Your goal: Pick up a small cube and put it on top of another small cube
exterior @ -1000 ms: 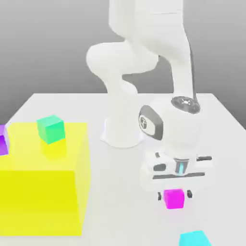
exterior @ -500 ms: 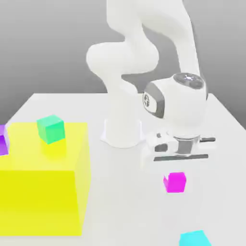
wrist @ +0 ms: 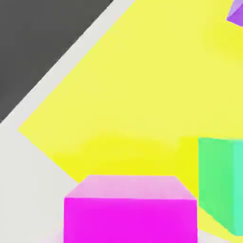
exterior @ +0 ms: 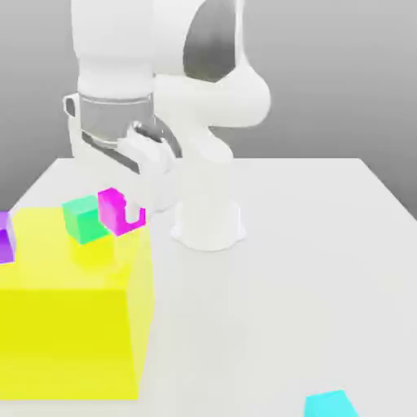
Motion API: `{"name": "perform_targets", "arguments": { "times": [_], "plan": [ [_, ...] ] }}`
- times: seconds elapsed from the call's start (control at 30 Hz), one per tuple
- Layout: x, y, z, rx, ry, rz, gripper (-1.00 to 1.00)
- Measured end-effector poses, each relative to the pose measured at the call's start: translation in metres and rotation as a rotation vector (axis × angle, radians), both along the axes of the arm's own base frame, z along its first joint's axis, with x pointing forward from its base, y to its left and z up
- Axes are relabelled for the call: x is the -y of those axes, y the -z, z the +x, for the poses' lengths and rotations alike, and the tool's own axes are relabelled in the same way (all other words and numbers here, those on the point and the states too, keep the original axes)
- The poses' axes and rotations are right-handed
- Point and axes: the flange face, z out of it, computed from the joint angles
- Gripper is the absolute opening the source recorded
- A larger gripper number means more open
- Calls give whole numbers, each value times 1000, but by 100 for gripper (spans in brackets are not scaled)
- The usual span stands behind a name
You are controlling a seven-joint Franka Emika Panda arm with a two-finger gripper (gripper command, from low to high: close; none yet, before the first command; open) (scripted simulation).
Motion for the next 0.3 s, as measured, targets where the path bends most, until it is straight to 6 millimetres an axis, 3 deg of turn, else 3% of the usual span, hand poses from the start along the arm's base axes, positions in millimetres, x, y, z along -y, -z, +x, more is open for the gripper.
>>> {"name": "perform_targets", "arguments": {
  "times": [0.03, 0.07, 0.17, 0.2, 0.3],
  "plan": [
    [14, -16, -12, 7, 64, 13, -100],
    [22, -18, -19, 11, 99, 20, -100],
    [29, 12, -25, 15, 129, 28, -100],
    [29, 25, -26, 15, 132, 28, 100],
    [29, 25, -26, 15, 132, 28, 100]
  ]
}}
